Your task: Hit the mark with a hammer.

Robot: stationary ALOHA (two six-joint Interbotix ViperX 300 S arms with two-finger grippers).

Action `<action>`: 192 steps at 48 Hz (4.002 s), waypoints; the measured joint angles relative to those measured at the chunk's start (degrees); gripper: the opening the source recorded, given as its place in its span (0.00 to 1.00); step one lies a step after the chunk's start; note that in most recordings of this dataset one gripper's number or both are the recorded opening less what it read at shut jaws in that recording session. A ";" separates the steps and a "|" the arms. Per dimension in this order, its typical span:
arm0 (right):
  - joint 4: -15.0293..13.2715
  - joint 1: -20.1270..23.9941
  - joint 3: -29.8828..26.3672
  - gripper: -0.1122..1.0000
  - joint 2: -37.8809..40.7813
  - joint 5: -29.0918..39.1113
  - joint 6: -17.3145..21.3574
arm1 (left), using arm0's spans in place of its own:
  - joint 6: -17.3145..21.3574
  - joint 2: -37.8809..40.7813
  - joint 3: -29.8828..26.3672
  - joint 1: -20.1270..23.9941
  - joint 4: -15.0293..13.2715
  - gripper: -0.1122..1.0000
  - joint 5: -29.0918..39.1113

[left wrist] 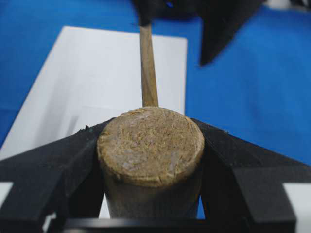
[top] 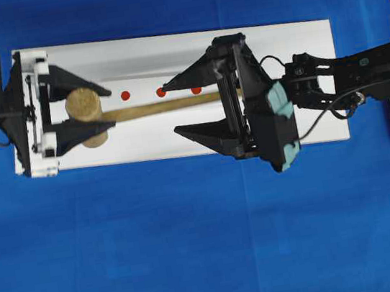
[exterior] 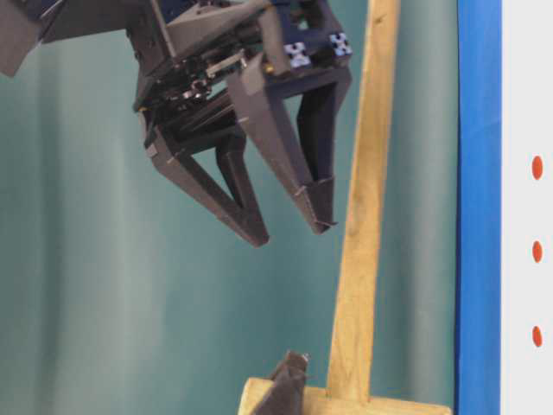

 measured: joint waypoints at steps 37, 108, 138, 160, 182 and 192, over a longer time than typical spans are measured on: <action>10.72 -0.44 -0.70 0.90 4.48 5.27 7.82 | 3.60 0.00 -0.09 -0.88 0.00 0.51 0.44; 11.78 -1.23 -0.70 0.13 5.71 5.80 8.44 | 3.34 -0.44 -0.09 -1.14 0.18 0.89 0.26; 14.59 -1.23 1.32 0.13 3.96 5.80 8.35 | 3.25 -18.11 7.56 -0.97 0.18 0.85 9.14; 16.08 -1.23 2.29 0.13 3.43 6.77 8.35 | 3.43 -39.73 11.78 -0.97 0.09 0.84 28.74; 16.26 -5.89 2.29 0.13 3.43 6.24 8.17 | 3.69 -39.11 12.83 -0.97 0.09 0.83 28.74; 16.26 -7.82 2.37 0.13 3.43 4.83 8.17 | 3.69 -39.11 12.92 -0.97 0.18 0.83 28.74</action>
